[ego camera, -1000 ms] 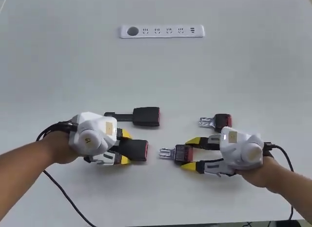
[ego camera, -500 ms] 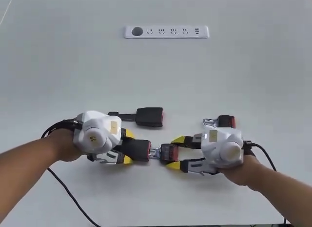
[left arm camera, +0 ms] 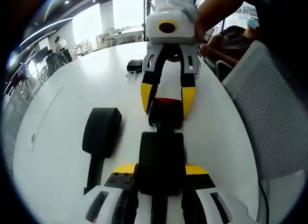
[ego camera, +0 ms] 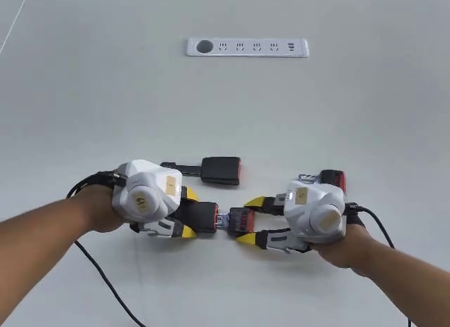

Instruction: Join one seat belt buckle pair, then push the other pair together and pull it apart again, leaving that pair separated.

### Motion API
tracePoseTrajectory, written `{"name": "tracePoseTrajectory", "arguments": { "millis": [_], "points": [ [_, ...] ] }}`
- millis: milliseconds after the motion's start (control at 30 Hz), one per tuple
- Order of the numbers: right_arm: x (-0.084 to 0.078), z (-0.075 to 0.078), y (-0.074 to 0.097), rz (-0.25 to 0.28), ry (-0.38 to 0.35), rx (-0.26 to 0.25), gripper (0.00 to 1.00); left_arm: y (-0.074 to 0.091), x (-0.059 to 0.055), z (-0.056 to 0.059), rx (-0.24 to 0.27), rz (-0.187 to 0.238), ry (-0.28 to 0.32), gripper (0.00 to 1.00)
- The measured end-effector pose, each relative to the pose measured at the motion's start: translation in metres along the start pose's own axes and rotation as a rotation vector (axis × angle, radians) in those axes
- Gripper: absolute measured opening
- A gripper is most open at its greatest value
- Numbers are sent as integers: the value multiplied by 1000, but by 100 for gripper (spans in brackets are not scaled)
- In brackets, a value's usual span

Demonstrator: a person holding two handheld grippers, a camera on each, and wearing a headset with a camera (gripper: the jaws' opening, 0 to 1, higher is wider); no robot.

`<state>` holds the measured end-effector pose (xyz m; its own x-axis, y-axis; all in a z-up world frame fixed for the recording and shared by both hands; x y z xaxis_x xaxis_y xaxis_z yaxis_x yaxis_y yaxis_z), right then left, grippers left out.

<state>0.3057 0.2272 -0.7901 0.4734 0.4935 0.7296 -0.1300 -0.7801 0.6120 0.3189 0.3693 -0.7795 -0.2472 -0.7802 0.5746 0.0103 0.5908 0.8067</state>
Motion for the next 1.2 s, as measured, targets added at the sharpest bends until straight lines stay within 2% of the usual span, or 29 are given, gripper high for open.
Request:
{"name": "tracePoseTrajectory", "arguments": {
  "millis": [200,300,333,367,433,1033,1200],
  "points": [
    [2,1,-1,-10,-7,0,33,0,0,1,-2,-2,-7,35],
    [8,-2,-10,-14,-6,2,33,-1,1,0,-14,-7,-24,35],
    [9,-2,-12,-22,-11,-7,33,0,2,-1,-17,-12,-31,35],
    [8,-3,-8,-53,-13,-9,33,1,2,-1,-22,-16,-23,35],
    [9,-2,-8,-36,-9,-9,33,2,2,-1,-22,-14,-32,35],
    [9,-6,-9,-36,-10,-35,33,1,1,2,-28,-16,-31,35],
    [7,-6,-8,-32,2,-28,33,1,0,3,-28,-10,-31,35]
  ]
}}
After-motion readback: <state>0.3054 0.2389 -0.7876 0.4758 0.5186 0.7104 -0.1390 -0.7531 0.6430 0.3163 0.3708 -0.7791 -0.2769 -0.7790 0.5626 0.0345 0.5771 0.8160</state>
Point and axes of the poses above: the centre of the closed fingertips' face, and the gripper's own axes: y roughly backward along the fingers, z roughly to its right, x roughly out of its top, the point moved 6 cm from there along y, roughly backward along the fingers, and after that the axes turned 15 degrees about -y, right-handed, at the moved point
